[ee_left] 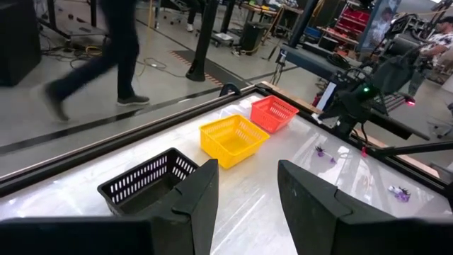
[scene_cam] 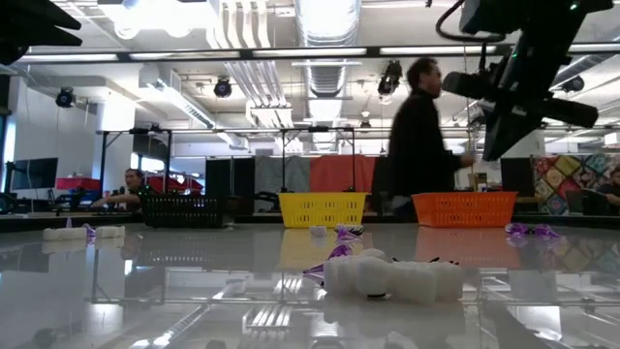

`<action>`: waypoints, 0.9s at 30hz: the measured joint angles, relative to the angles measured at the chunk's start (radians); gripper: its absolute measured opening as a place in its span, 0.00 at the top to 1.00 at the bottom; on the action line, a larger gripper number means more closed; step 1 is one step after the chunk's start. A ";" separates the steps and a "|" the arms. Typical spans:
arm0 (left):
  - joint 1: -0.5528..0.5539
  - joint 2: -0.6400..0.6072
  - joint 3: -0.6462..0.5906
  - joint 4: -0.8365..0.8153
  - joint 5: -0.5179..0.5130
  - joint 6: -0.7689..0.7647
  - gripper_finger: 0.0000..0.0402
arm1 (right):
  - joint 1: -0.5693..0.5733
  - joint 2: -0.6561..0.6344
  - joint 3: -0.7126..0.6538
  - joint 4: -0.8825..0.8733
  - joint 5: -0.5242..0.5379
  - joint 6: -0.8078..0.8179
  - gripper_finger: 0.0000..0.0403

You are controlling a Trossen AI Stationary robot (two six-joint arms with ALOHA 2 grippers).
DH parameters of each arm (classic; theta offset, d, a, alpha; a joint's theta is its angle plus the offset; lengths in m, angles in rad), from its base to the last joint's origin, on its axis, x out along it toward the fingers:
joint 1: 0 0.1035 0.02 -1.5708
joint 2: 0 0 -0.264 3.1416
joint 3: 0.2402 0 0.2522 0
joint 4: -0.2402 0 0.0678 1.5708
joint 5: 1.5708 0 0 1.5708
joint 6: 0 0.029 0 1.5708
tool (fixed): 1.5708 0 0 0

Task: Sort Halloween decoration
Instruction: Put the white skeleton toy into the orange bin

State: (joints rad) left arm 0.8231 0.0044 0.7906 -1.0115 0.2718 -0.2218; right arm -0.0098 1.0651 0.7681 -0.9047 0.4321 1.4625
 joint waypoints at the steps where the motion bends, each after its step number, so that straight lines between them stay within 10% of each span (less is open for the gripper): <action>1: 0.000 0.000 0.000 0.000 0.000 0.000 0.68 | -0.023 0.003 0.000 0.002 0.006 -0.019 0.97; 10: 0.000 0.000 0.000 0.001 -0.003 -0.009 0.68 | -0.220 0.003 0.000 0.099 -0.051 -0.241 0.97; 27: 0.000 0.000 -0.001 0.001 -0.027 -0.050 0.68 | -0.227 0.005 0.001 0.274 -0.336 -0.491 0.97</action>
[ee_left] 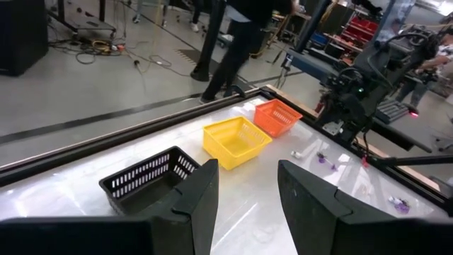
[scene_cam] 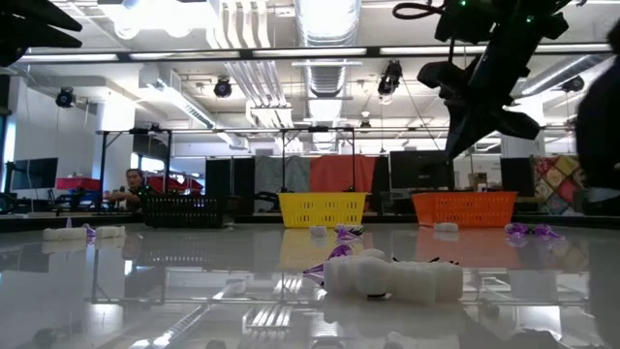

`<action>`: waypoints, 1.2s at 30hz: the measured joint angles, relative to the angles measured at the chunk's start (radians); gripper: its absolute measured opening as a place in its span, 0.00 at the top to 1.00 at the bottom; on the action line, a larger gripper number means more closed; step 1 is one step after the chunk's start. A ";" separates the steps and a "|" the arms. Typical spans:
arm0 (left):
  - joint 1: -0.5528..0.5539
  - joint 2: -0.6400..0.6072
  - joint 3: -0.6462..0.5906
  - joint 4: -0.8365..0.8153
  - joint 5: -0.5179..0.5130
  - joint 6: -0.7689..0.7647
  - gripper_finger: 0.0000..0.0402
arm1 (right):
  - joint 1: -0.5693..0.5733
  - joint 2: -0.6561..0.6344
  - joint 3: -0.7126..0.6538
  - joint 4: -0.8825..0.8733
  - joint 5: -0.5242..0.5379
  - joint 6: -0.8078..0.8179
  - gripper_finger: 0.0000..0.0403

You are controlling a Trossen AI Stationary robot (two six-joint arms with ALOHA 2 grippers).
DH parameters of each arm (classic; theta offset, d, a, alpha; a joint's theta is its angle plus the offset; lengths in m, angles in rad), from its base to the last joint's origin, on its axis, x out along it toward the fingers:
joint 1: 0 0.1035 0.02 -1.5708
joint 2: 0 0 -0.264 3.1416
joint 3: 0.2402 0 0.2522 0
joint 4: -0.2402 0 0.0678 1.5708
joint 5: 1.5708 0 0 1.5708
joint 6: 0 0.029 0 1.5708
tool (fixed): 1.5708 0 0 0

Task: Sort Halloween decoration
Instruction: Put the white skeleton toy into the orange bin

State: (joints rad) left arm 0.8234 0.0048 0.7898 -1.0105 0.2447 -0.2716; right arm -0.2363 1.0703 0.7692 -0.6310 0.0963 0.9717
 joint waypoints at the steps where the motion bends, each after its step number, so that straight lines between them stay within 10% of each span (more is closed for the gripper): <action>1: 0.000 0.000 0.000 0.000 0.000 0.000 0.68 | 0.000 0.005 0.000 0.002 0.000 -0.008 0.97; 36: 0.000 0.000 0.085 -0.011 -0.009 0.054 0.68 | 0.005 0.136 0.127 -0.149 -0.078 -0.140 0.96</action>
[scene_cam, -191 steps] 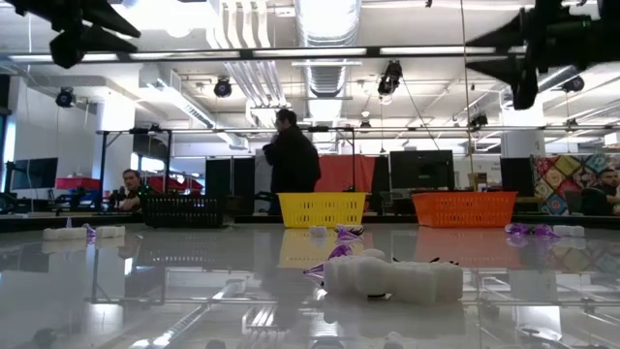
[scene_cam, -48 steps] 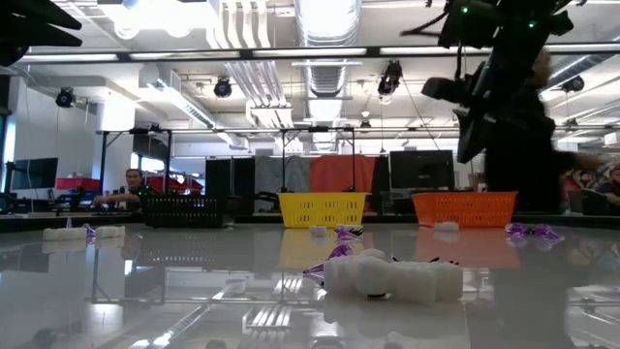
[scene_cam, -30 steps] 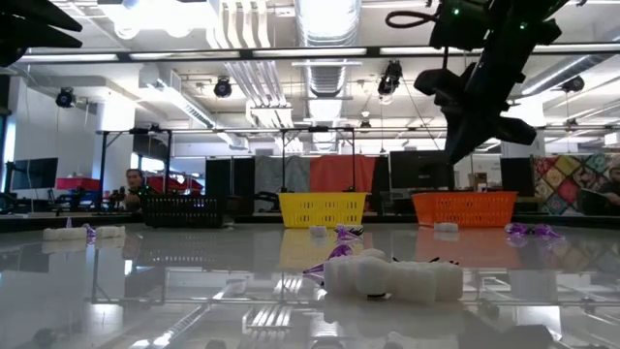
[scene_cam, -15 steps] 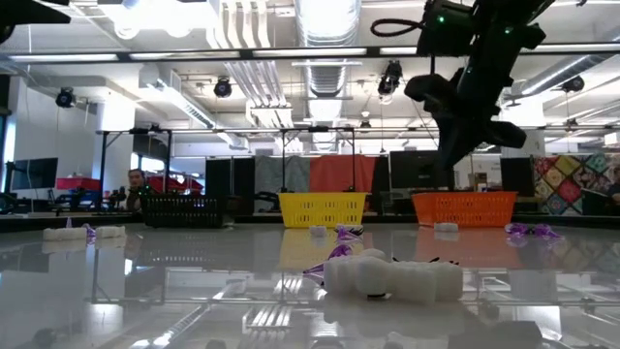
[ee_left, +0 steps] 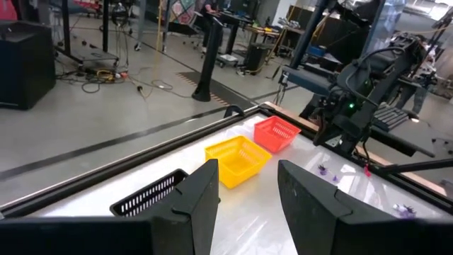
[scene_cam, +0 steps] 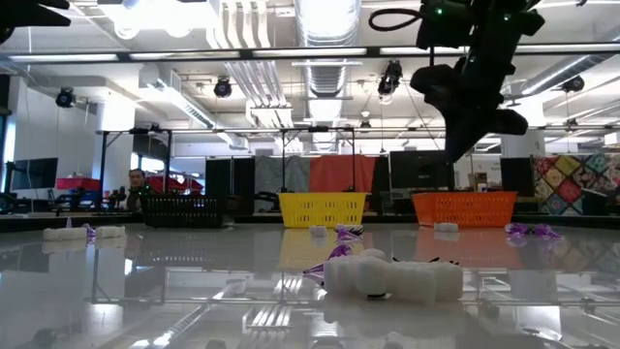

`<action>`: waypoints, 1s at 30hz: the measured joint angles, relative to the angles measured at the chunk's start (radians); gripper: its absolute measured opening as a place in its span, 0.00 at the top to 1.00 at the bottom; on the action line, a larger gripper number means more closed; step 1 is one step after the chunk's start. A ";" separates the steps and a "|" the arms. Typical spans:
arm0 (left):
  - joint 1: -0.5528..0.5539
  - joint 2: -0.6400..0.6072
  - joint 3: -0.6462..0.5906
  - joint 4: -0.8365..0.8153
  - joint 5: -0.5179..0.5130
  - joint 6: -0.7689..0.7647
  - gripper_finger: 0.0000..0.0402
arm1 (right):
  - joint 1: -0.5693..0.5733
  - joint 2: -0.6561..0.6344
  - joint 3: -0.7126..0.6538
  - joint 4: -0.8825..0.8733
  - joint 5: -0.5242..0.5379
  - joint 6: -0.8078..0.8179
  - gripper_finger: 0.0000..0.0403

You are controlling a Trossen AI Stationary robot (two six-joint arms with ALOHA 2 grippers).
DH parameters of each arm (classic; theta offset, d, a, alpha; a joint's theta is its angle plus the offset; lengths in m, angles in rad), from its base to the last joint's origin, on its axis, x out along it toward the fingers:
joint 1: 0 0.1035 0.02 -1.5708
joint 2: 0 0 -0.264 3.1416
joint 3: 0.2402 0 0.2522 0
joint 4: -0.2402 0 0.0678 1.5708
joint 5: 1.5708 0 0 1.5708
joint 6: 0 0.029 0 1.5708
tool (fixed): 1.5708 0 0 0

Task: Sort Halloween decoration
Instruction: Put the white skeleton toy into the orange bin

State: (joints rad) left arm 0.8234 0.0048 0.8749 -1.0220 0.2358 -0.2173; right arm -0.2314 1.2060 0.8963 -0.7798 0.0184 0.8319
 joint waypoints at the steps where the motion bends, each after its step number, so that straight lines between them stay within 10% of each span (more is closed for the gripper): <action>1: 0.000 0.000 0.000 0.000 0.002 0.000 0.68 | 0.000 0.000 0.005 -0.018 0.000 -0.013 0.96; 16: -0.001 0.000 0.030 -0.032 0.018 0.022 0.68 | 0.000 0.068 0.008 -0.052 -0.002 0.040 0.59; 30: -0.001 0.000 0.055 -0.051 0.019 0.028 0.68 | 0.000 0.339 0.017 0.061 0.000 0.044 0.55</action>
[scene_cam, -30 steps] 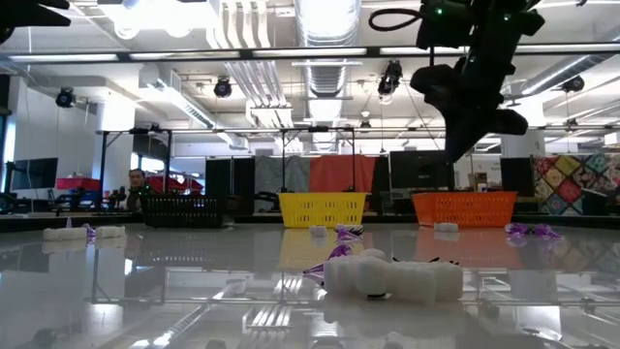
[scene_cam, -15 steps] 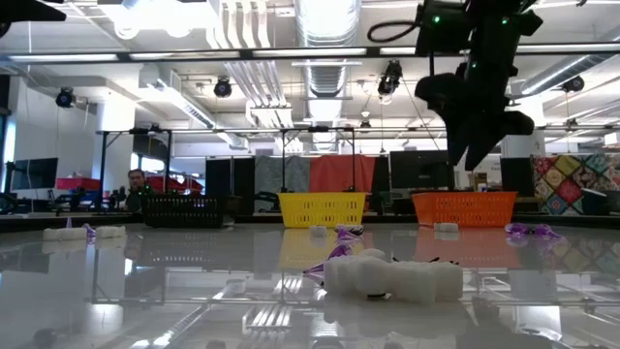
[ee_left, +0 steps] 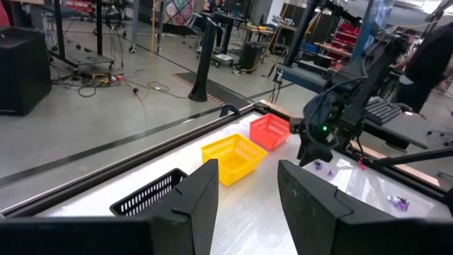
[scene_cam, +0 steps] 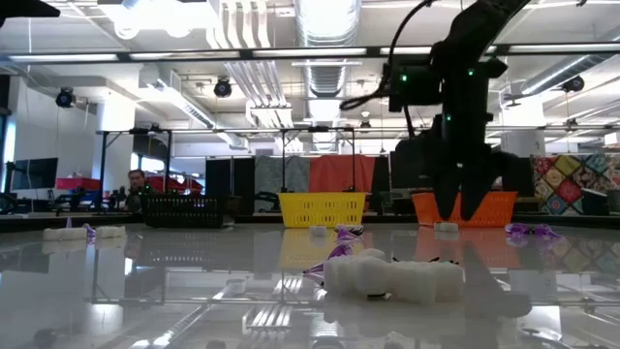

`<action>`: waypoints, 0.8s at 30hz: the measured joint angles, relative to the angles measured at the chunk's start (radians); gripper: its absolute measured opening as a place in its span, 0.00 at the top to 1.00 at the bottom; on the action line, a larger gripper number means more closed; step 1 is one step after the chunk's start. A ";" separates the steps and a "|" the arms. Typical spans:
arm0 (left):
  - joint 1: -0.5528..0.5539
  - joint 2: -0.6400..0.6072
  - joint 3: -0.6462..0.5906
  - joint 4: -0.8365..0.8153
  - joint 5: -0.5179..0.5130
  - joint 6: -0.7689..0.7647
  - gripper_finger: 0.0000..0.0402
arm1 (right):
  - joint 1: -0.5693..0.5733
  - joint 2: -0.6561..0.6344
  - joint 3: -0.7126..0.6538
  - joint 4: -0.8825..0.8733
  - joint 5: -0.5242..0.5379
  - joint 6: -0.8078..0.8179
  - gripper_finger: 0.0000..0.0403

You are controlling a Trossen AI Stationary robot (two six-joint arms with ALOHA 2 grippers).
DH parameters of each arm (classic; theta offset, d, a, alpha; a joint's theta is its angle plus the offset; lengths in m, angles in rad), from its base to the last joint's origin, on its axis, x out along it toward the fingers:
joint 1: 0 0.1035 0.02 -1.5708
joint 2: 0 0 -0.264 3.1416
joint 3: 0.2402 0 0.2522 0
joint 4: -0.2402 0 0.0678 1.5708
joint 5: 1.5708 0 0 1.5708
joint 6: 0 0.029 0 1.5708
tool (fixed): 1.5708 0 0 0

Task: Sort Halloween decoration
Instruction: Put the white skeleton toy into the orange bin

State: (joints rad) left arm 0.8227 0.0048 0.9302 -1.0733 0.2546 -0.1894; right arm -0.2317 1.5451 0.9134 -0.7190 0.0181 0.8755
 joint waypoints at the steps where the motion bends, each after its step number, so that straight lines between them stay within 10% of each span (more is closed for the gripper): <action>1: 0.000 0.000 0.002 0.000 0.000 0.000 0.68 | 0.000 0.010 0.000 0.004 0.000 0.000 0.55; 13: 0.000 0.000 0.005 -0.003 0.000 0.001 0.68 | -0.040 0.077 0.003 0.098 0.004 -0.011 0.60; 24: 0.000 0.000 0.005 -0.046 0.000 0.005 0.68 | -0.042 0.061 0.001 0.072 -0.023 0.003 0.92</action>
State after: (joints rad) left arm 0.8223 0.0048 0.9352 -1.1191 0.2546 -0.1845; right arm -0.2737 1.6057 0.9145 -0.6467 -0.0044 0.8787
